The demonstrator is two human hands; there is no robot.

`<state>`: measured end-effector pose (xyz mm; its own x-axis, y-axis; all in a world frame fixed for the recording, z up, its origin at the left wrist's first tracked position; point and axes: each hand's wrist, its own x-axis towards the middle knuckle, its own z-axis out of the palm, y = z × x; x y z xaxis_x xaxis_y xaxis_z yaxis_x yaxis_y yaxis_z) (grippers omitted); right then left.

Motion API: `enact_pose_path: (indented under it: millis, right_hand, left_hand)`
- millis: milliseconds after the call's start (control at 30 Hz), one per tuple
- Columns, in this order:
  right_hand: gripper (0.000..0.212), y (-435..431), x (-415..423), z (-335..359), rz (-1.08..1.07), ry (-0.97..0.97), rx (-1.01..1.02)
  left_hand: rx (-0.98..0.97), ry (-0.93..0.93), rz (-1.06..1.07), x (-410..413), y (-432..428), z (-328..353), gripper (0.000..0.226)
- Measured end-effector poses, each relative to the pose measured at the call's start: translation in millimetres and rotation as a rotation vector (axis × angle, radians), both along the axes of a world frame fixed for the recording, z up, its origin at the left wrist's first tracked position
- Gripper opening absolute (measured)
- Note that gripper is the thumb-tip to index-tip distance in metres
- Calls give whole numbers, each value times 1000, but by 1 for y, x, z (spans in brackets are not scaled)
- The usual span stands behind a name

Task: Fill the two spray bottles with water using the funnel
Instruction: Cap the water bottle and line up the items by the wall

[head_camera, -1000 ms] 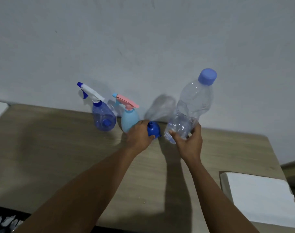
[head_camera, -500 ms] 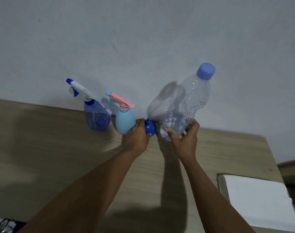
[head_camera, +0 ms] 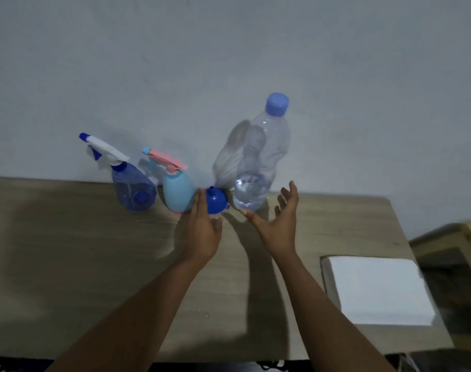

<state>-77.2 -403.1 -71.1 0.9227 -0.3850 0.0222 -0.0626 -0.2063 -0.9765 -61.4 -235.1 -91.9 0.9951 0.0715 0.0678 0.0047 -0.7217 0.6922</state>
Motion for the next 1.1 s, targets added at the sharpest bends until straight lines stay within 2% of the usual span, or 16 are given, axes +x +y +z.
enact_pose_path:
  millis: [133, 267, 333, 433, 533, 700, 867, 1100]
  right_hand:
    - [88, -30, -59, 15, -143, -63, -30]
    - [53, -94, -124, 33, -279, -107, -113]
    - [39, -133, -156, 37, -355, -50, -159]
    - [24, -186, -202, 28, -485, 65, -205]
    - [24, -226, -237, 0, -560, 262, -232]
    - [29, -257, -262, -24, -496, 431, -197]
    - [36, -273, -259, -33, -461, 452, -90]
    - [29, -280, -251, -43, -540, 414, -29]
  left_hand:
    - [-220, -48, 66, -68, -32, 27, 64]
    - [-333, 129, -28, -117, -82, 23, 42]
    - [-320, 248, -113, -140, -111, 16, 32]
    - [-302, 402, -182, -171, -152, 16, 29]
    - [-287, 472, -155, -193, -182, 15, 28]
    - [-218, 484, -85, -213, -207, 19, 27]
    - [-120, 480, 32, -214, -223, 12, 26]
    - [-198, 479, 57, -217, -224, 9, 23]
